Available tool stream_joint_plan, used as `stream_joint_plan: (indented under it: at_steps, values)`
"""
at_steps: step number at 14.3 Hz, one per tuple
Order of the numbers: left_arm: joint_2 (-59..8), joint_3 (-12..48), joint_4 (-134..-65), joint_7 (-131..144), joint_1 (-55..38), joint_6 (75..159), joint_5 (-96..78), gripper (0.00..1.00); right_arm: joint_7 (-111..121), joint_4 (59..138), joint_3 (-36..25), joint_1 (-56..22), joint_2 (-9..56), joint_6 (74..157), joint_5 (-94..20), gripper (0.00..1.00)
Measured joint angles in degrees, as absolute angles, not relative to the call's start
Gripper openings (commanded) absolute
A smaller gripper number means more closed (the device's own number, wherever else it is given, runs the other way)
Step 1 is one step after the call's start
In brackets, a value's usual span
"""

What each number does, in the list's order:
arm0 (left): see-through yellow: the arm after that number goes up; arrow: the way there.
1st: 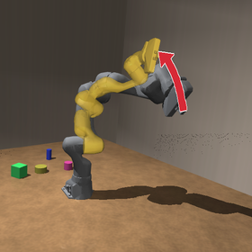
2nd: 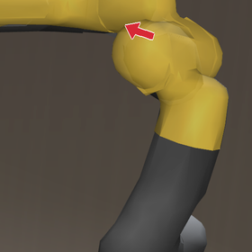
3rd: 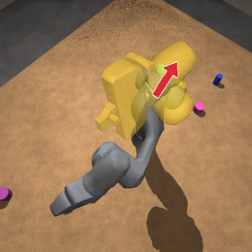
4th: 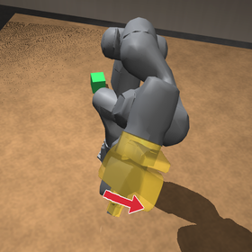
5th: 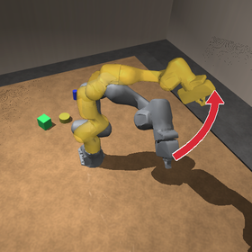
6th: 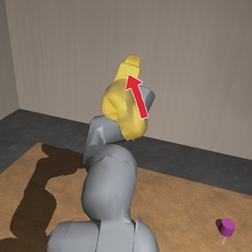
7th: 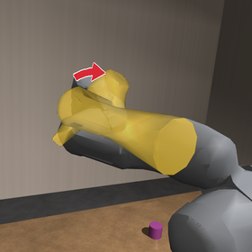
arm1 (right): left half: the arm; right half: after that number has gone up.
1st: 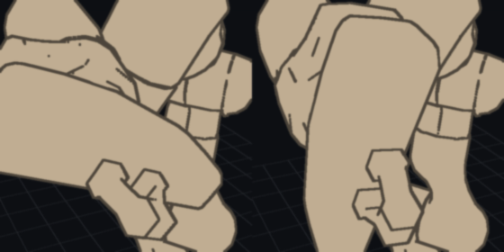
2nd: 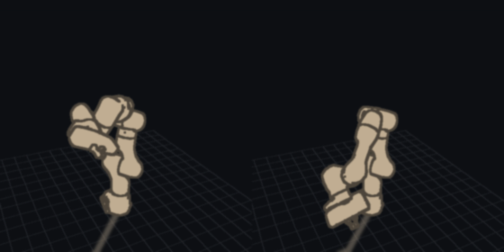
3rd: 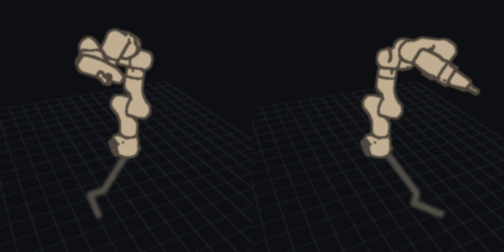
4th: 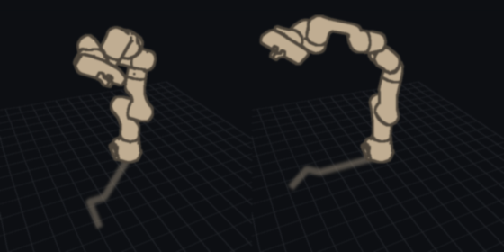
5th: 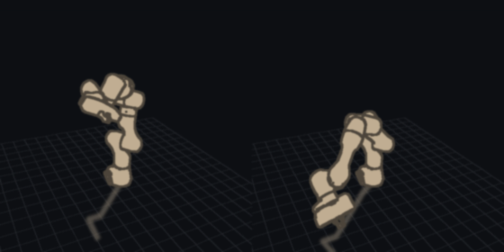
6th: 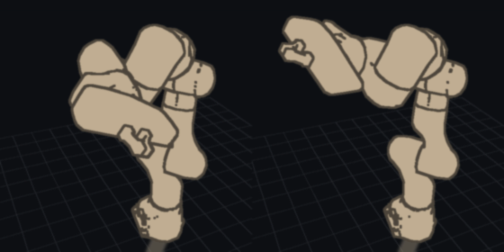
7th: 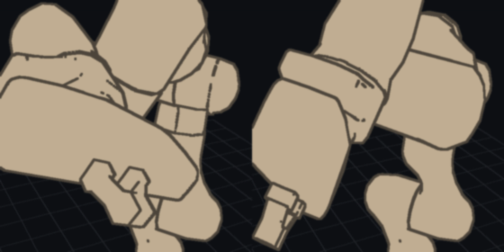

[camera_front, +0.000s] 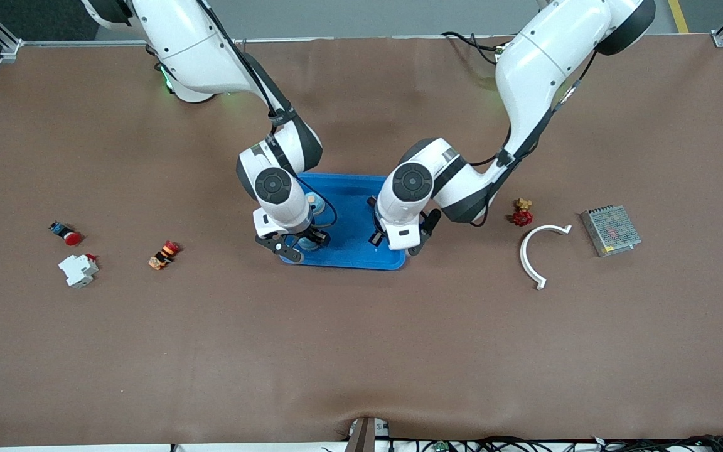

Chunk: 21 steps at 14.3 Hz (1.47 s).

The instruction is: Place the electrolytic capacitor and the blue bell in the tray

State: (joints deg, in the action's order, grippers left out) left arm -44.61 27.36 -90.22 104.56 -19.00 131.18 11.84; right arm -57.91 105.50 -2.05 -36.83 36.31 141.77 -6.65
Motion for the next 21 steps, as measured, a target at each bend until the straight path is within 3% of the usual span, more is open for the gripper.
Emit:
stream_joint_plan:
  at_steps: [2,5,6,7,8,9,15,21]
  values:
    - [-45.64,27.24,-90.15,104.78,-19.71,131.85,11.84,0.00,-57.90,104.99,-2.44,-36.80,35.74,140.25,-6.65,1.00]
    - [-46.40,26.75,-90.11,104.87,-20.35,132.57,11.84,0.00,-56.88,102.02,-3.23,-35.88,32.62,131.26,-6.63,1.00]
    - [-46.63,26.55,-90.09,104.87,-20.39,132.99,11.84,0.04,-55.71,101.00,-3.34,-35.13,31.24,127.93,-6.60,1.00]
    - [-46.80,26.27,-90.09,104.86,-20.41,133.28,11.84,0.24,-53.73,100.41,-3.45,-34.09,29.88,125.55,-6.59,1.00]
    - [-46.87,25.98,-90.08,104.86,-20.41,133.41,11.84,0.56,-51.00,100.11,-3.56,-32.61,28.54,123.92,-6.57,1.00]
    - [-46.89,25.79,-90.03,104.86,-20.41,133.55,11.84,1.00,-47.64,100.01,-3.65,-30.60,27.28,122.57,-6.55,1.00]
    - [-46.28,24.88,-85.81,102.19,-19.92,133.00,13.89,1.00,-27.13,99.90,-3.98,-17.13,22.16,115.76,-4.05,1.00]
    - [-41.36,24.46,-81.17,87.28,-13.24,124.87,16.57,1.00,-12.29,98.92,-4.06,-7.66,15.74,109.04,-2.68,1.00]
